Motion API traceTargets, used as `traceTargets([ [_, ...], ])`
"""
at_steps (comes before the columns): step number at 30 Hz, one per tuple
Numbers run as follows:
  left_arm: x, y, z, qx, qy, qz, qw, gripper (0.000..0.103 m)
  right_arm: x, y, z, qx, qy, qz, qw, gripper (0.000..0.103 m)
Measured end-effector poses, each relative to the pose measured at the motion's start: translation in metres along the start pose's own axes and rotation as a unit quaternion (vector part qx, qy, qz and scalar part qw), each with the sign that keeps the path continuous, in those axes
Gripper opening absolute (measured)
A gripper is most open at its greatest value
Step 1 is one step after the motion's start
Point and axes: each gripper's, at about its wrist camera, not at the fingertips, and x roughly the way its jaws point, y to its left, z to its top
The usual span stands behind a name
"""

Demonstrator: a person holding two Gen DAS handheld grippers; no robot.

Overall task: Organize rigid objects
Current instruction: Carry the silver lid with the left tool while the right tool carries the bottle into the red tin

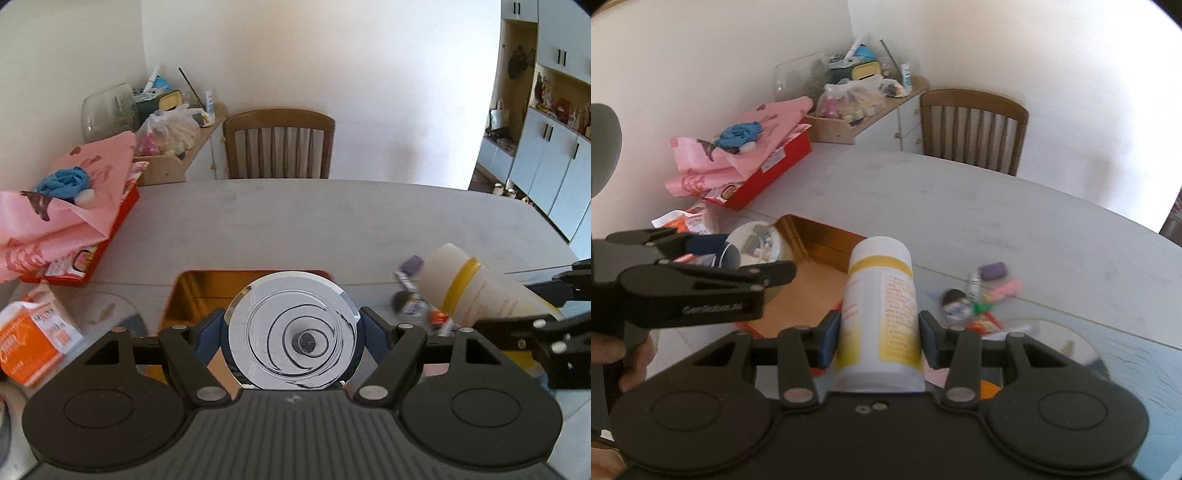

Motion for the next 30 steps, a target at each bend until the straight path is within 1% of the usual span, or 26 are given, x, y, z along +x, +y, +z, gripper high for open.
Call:
traceTargets([
  [7,0.029,0.042,0.0,0.014,0.018,0.006,0.9997,0.076,0.039,0.042,0.012,-0.012,0.017,0.012,1.0,0.044],
  [12,0.054,0.059,0.001,0.029,0.03,0.0,0.9991,0.076,0.07,0.066,0.016,-0.028,0.032,0.011,0.999,0.044],
  [19,0.091,0.07,0.001,0.047,0.051,-0.013,0.9975,0.077,0.108,0.084,0.02,-0.048,0.067,-0.002,0.997,0.044],
  [23,0.11,0.074,0.0,0.054,0.063,-0.018,0.9964,0.077,0.129,0.089,0.018,-0.058,0.088,0.0,0.994,0.044],
  [30,0.131,0.076,-0.004,0.071,0.076,-0.022,0.9944,0.077,0.148,0.094,0.014,-0.069,0.106,0.001,0.992,0.044],
])
